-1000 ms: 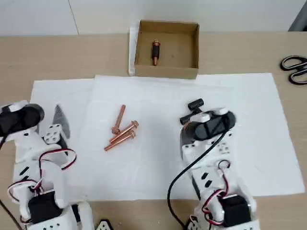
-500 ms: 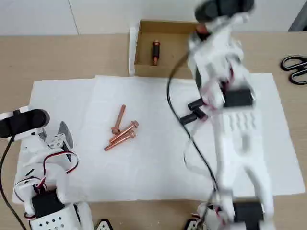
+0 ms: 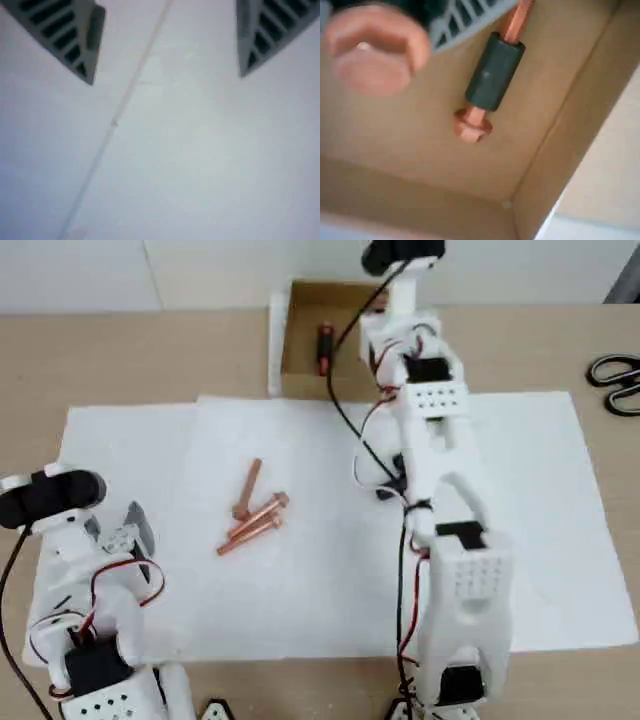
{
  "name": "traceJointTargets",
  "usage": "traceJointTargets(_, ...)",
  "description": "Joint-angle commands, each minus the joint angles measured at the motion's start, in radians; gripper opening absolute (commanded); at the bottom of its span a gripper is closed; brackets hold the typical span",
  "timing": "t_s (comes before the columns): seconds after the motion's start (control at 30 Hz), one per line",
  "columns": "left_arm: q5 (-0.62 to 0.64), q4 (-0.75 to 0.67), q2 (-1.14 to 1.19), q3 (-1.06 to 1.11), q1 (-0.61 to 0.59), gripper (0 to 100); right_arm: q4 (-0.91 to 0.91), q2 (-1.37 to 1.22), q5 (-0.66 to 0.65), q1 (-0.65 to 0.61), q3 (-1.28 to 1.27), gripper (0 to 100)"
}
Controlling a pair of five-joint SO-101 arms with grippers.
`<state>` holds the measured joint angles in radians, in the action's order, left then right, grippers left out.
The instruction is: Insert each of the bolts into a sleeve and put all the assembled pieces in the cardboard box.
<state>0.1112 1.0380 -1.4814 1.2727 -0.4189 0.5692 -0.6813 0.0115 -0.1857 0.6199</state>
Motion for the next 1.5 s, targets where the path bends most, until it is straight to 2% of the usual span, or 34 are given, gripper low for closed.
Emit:
traceJointTargets(0.0, -0.008, 0.005, -0.012, -0.004, 0.005, 18, -0.038, -0.035, -0.012, -0.024, 0.140, 0.8)
traceJointTargets(0.13, -0.008, 0.005, -0.012, -0.004, 0.005, 18, -0.041, -0.105, -0.012, -0.039, 0.153, 1.6)
traceJointTargets(0.33, -0.008, 0.005, -0.012, -0.004, 0.005, 18, -0.041, -0.157, -0.017, -0.036, 0.153, 15.9)
traceJointTargets(0.73, -0.008, 0.003, -0.012, 0.010, 0.005, 18, -0.005, -0.136, -0.018, -0.031, 0.221, 15.5)
traceJointTargets(0.97, -0.008, 0.005, -0.012, 0.010, 0.006, 18, 0.309, -0.001, -0.018, -0.021, 0.405, 15.5)
traceJointTargets(1.23, -0.008, 0.005, -0.012, 0.008, 0.118, 18, 0.814, 0.219, -0.018, -0.024, 0.582, 15.5)
traceJointTargets(1.4, -0.008, 0.003, -0.008, 0.010, 0.127, 18, 1.116, 0.344, -0.020, -0.024, 0.631, 15.5)
traceJointTargets(1.47, -0.008, 0.005, -0.008, 0.010, 0.129, 18, 1.168, 0.386, -0.020, -0.021, 0.608, 15.5)
